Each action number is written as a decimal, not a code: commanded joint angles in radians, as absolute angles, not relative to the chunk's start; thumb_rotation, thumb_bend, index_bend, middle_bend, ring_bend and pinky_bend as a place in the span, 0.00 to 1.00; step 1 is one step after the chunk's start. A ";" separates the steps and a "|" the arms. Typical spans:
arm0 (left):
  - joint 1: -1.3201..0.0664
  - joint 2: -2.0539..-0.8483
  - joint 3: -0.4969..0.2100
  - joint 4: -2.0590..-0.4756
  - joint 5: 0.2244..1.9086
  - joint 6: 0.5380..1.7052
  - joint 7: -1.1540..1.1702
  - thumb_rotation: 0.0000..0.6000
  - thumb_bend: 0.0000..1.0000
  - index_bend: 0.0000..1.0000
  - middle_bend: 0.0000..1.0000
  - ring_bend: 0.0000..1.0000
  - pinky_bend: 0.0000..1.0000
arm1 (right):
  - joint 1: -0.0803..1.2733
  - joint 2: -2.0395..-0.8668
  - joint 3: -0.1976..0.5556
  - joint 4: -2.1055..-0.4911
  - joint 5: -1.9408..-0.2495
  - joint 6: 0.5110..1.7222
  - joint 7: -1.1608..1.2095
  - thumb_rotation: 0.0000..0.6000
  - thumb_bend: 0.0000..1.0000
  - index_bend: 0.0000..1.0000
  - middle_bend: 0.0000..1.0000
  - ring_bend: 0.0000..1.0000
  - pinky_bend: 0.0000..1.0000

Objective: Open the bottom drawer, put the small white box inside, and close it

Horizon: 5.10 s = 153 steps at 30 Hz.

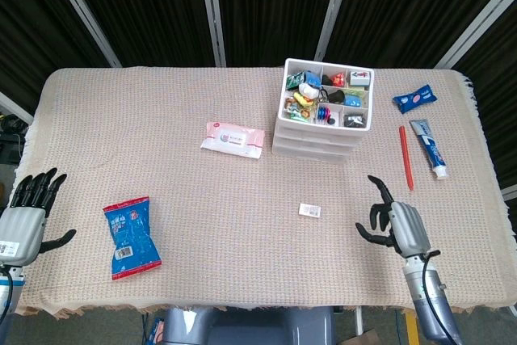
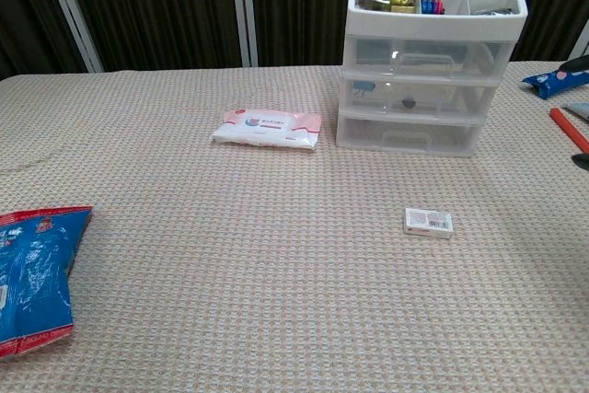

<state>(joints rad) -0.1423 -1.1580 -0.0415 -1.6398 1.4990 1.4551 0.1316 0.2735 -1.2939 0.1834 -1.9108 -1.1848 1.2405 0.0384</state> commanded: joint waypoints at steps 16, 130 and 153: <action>-0.145 -1.155 -0.038 -1.636 1.510 1.452 0.105 1.00 0.19 0.06 0.00 0.00 0.00 | 0.594 -1.479 0.508 -1.933 -0.367 0.993 0.196 1.00 0.26 0.11 0.74 0.75 0.62; -0.145 -1.178 -0.038 -1.595 1.558 1.498 0.127 1.00 0.19 0.07 0.00 0.00 0.00 | 0.560 -1.648 0.456 -1.944 -0.523 1.278 0.071 1.00 0.31 0.14 0.71 0.72 0.62; -0.144 -1.184 -0.040 -1.594 1.558 1.500 0.132 1.00 0.19 0.07 0.00 0.00 0.00 | 0.653 -1.537 0.510 -1.848 -0.304 1.226 -0.205 1.00 0.31 0.20 0.71 0.72 0.62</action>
<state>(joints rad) -0.1438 -1.1840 -0.0398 -1.5941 1.5578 1.5000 0.1317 0.6497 -1.5383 0.5068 -1.8524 -0.3074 1.2285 -0.2006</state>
